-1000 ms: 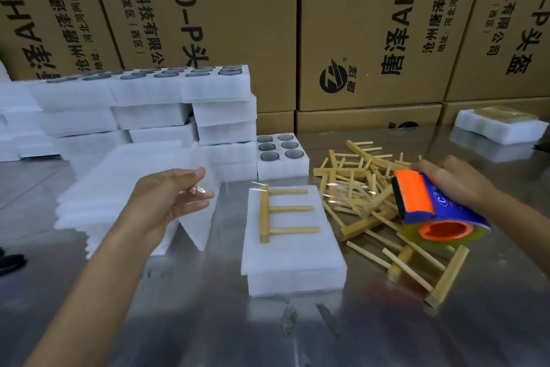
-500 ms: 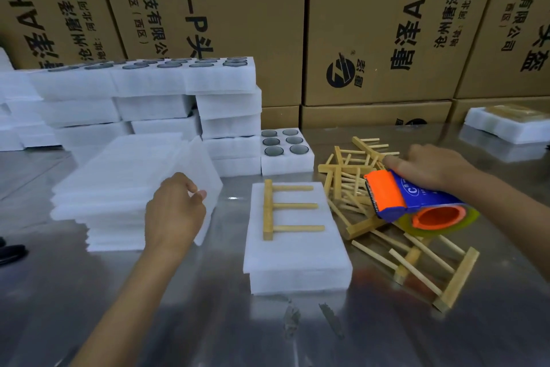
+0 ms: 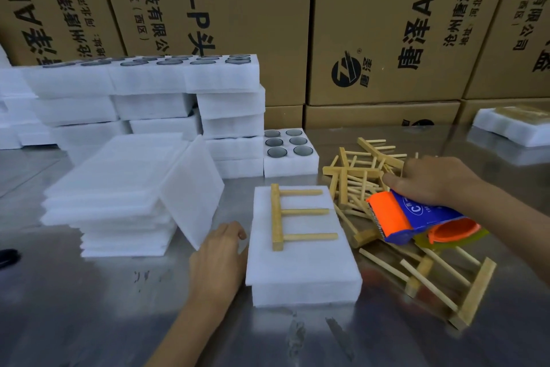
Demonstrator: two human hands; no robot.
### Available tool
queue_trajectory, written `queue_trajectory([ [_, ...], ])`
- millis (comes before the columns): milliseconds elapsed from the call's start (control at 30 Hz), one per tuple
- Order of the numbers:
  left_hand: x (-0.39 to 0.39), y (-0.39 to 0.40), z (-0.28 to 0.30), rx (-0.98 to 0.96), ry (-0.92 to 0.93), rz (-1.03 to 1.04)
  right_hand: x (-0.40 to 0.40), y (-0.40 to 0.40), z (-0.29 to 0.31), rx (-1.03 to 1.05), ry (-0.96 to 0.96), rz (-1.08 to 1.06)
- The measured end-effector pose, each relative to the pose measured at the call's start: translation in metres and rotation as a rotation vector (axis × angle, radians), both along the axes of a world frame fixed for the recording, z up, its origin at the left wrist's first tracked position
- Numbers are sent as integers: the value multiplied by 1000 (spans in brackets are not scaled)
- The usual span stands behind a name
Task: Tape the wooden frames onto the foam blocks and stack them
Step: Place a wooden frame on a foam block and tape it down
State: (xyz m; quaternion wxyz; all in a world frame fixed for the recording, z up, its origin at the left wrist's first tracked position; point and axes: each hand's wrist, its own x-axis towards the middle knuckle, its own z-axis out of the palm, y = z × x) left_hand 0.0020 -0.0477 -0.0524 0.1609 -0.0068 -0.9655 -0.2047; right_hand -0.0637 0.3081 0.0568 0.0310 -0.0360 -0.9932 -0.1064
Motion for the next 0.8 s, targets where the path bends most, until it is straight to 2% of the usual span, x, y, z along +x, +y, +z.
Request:
queue_trajectory([
  [67, 2, -2, -2, 30, 9, -41, 1, -1, 0, 30, 15, 15],
  [167, 10, -2, -8, 14, 76, -238, 3, -3, 1, 32, 21, 30],
  [267, 11, 1, -7, 30, 103, -176, 6, -4, 1, 22, 26, 38],
  [433, 3, 8, -3, 391, 43, -275, 9, -7, 2, 28, 50, 61],
  [533, 3, 6, -5, 669, -47, -228, 9, -8, 5, 22, 52, 66],
  [600, 0, 3, -9, 759, -134, -193, 9, -10, 7, 16, 58, 74],
  [633, -3, 1, -8, 733, -145, -196, 9, -10, 8, 16, 65, 78],
  [700, -8, -5, -1, 557, -122, -209, 9, -12, 9, 10, 76, 82],
  [767, -11, -9, 14, 374, -3, -136, 9, -11, 10, 2, 85, 86],
  [800, -13, -9, 25, 342, 97, -79, 9, -10, 10, 1, 87, 87],
])
